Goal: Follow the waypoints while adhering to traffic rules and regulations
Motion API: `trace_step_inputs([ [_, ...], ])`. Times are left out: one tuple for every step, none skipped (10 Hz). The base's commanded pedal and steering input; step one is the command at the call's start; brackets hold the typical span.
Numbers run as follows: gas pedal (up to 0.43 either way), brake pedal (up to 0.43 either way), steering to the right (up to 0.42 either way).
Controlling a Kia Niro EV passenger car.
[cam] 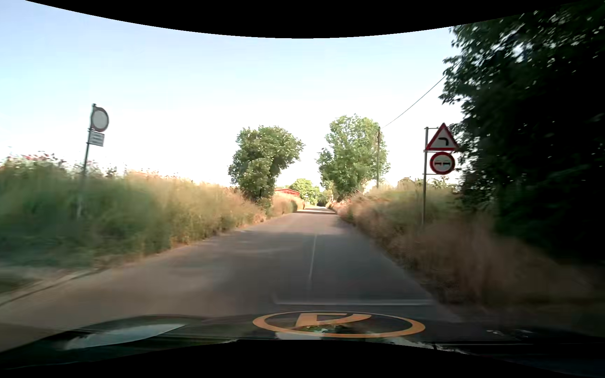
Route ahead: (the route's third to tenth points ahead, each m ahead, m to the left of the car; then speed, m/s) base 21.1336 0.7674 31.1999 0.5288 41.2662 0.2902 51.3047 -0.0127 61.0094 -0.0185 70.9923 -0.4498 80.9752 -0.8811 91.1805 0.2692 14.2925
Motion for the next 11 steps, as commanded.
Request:
trace_step_inputs([
  [0.189,0.000,0.003],
  [0.189,0.000,0.002],
  [0.189,0.000,0.002],
  [0.189,0.000,0.002],
  [0.189,0.000,0.002],
  [0.189,0.000,0.002],
  [0.189,0.000,0.002],
  [0.177,0.000,0.002],
  [0.177,0.000,0.002],
  [0.177,0.000,0.003],
  [0.169,0.000,0.003],
])
